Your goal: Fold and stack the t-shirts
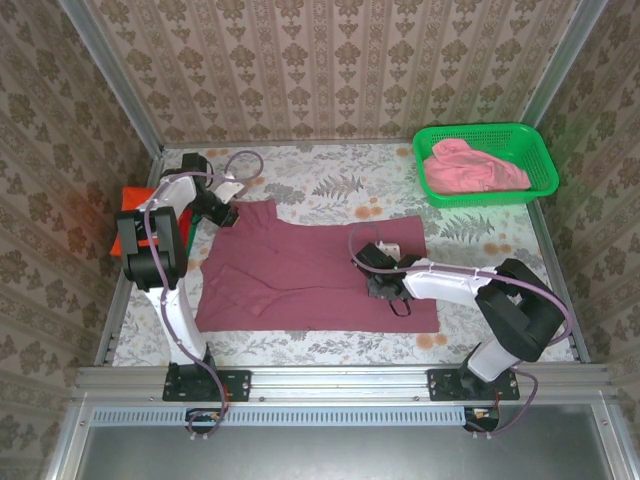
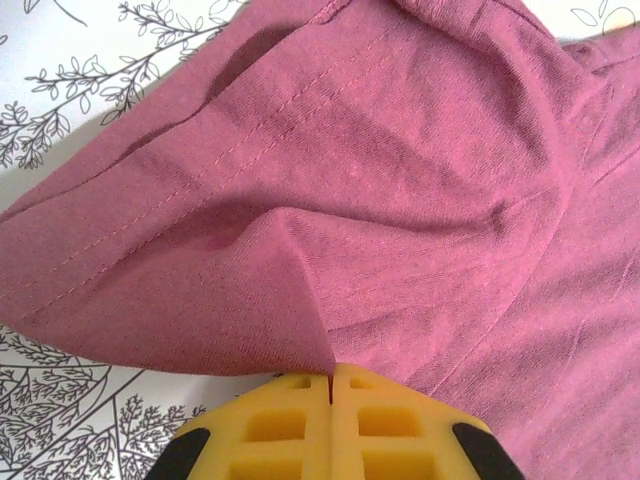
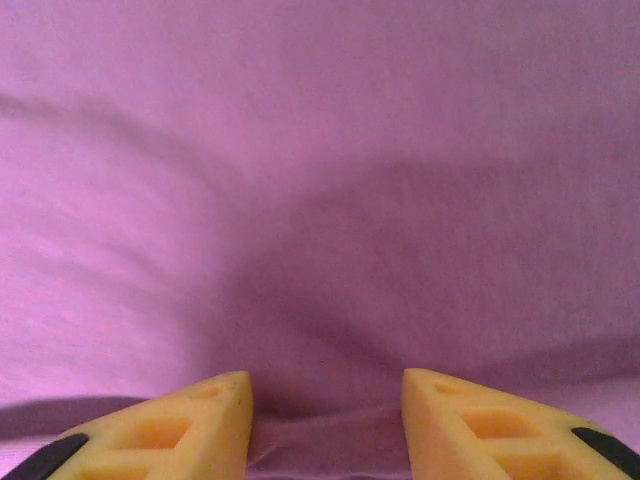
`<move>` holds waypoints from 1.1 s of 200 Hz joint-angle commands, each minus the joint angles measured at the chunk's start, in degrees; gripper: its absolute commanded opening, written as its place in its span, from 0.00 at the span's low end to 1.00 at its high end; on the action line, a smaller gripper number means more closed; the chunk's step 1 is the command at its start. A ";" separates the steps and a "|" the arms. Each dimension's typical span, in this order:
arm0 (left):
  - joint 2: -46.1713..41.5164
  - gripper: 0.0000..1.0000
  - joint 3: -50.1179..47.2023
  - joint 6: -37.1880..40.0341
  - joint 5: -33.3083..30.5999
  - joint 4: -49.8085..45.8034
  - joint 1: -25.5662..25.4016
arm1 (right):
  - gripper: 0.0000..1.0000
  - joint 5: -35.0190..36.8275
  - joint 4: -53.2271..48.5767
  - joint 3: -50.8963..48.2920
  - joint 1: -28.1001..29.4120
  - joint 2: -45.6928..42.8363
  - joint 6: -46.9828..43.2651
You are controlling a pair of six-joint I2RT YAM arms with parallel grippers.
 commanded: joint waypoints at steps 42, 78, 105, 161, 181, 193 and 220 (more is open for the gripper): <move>-0.58 0.00 0.22 0.77 3.29 -2.39 -0.22 | 0.41 -2.76 -9.67 -7.53 6.43 -3.72 9.23; -0.77 0.00 -0.47 0.48 4.86 -2.34 -0.41 | 0.40 -2.03 -12.32 -9.22 7.55 -9.94 11.74; -0.18 0.00 0.23 0.26 5.15 -2.32 -1.18 | 0.47 -0.44 -10.76 -4.40 2.04 -14.60 8.51; 1.30 0.00 1.33 0.49 5.52 -2.00 -2.12 | 0.57 1.84 -6.24 3.94 -19.40 -11.27 4.07; 1.31 0.00 1.21 0.91 5.26 -1.93 -2.13 | 0.55 2.34 -4.95 7.22 -25.59 -5.46 2.55; 1.40 0.00 1.22 0.95 5.20 -2.15 -2.07 | 0.54 2.27 -3.91 9.02 -28.46 -1.87 2.01; 1.53 0.00 1.33 0.59 5.10 -2.49 -1.82 | 0.52 0.11 -2.92 12.93 -33.62 5.41 2.05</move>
